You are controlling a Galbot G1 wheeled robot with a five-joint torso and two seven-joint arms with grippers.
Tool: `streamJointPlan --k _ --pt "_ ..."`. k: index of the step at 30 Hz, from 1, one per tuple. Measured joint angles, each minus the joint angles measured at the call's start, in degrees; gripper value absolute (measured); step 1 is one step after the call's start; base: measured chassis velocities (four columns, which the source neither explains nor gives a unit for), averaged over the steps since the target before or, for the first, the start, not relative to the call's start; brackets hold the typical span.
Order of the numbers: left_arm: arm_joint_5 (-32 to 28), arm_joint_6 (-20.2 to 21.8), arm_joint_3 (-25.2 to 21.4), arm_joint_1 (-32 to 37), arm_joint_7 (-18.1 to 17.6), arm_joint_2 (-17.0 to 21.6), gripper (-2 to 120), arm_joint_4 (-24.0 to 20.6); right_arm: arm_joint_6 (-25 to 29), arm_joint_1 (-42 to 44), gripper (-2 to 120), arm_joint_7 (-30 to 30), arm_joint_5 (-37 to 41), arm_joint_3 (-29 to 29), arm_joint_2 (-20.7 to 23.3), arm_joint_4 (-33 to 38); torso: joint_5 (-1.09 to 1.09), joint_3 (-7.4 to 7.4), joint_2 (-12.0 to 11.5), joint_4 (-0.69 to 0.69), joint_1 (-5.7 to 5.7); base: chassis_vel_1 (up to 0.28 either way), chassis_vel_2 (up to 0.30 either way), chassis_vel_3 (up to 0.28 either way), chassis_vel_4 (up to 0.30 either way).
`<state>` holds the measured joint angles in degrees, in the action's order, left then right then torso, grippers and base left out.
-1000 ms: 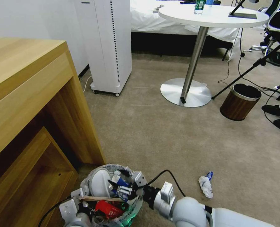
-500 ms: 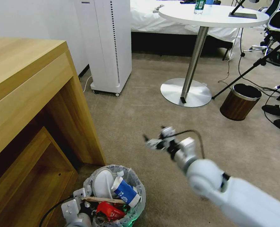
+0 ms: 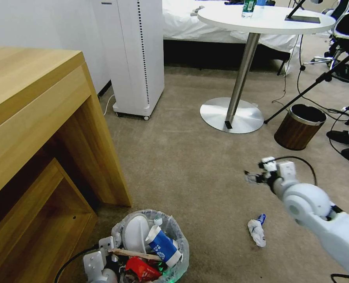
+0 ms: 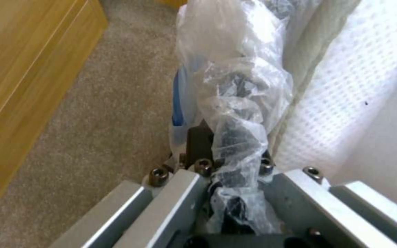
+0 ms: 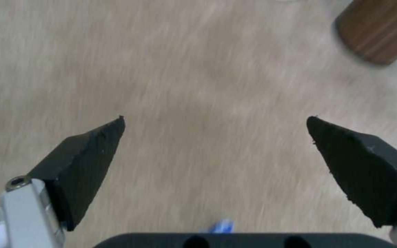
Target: Pick up the trash bin and place the garbage on the floor into it.
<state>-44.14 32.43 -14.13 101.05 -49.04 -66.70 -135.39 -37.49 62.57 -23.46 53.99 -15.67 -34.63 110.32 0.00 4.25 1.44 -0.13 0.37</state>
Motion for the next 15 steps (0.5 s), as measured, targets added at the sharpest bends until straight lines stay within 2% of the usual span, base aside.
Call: streamJointPlan --k 2,4,8,15 --pt "-0.18 -0.07 0.12 -0.04 -0.04 0.42 0 0.0 -1.02 1.47 100 2.26 -0.24 -1.28 0.06 -0.43 0.0 0.0 0.0 -0.01 0.0 0.0 0.0 0.0 0.0" --pt "-0.46 -0.11 0.71 -0.05 -0.52 1.39 0 0.02 -2.06 4.47 100 8.67 -4.76 -2.43 -0.74 -2.57 0.01 0.0 0.0 0.0 0.0 0.0 0.0 0.0 0.0" --pt "-0.53 -0.2 0.99 0.34 -0.68 1.93 0 0.31 -4.62 7.58 100 10.29 -6.47 -2.47 -1.06 -3.1 0.01 0.0 0.0 0.01 0.0 0.0 0.0 0.0 0.0" --pt "0.02 -0.5 1.39 1.22 -0.88 1.96 0 0.76 -4.99 11.62 100 10.08 -12.43 -0.87 -1.82 -3.97 0.02 -0.01 0.0 0.01 0.0 0.0 0.0 0.0 0.0"
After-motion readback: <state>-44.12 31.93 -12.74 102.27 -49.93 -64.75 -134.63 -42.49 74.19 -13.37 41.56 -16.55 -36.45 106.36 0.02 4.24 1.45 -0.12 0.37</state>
